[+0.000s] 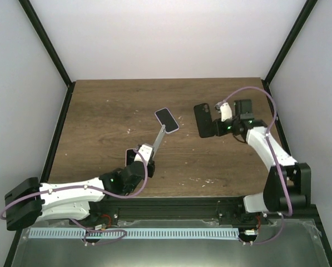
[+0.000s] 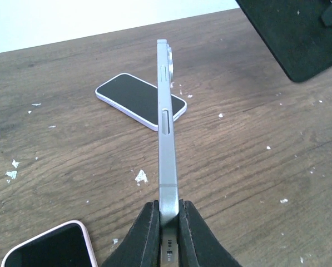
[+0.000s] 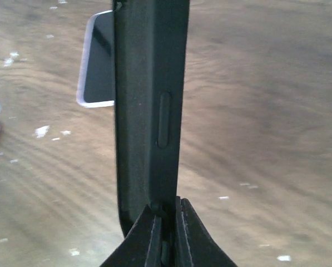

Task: Take the phone out of the phone case
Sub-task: Remove the phone case from the phone, then place the phone case at the center of the board.

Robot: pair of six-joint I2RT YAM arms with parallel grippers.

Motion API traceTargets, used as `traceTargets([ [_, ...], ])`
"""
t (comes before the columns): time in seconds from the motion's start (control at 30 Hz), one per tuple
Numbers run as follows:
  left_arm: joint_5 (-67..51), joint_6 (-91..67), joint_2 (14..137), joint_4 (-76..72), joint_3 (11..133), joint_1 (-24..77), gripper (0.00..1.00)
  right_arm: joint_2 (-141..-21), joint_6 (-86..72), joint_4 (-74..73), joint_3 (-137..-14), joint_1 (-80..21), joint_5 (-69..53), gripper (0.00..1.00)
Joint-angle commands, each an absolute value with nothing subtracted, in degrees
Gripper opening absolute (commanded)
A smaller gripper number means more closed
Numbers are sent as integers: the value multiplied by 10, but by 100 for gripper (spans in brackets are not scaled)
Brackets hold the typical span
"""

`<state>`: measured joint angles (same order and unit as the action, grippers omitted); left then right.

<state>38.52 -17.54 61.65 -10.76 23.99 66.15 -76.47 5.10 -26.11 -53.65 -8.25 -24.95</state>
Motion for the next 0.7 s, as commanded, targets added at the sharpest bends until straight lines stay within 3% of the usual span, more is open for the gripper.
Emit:
traceTargets([
  [0.0, 413, -155, 589, -83, 267, 682, 0, -843, 191, -335, -618, 21, -306, 1],
  [0.23, 432, -136, 596, -49, 296, 696, 0, -938, 304, -403, -705, 109, -195, 1],
  [0.47, 437, -124, 607, -47, 309, 698, 0, -1084, 349, -571, -845, 192, -246, 1],
  [0.67, 446, -114, 620, -51, 319, 699, 0, -1173, 348, -596, -888, 227, -259, 5],
])
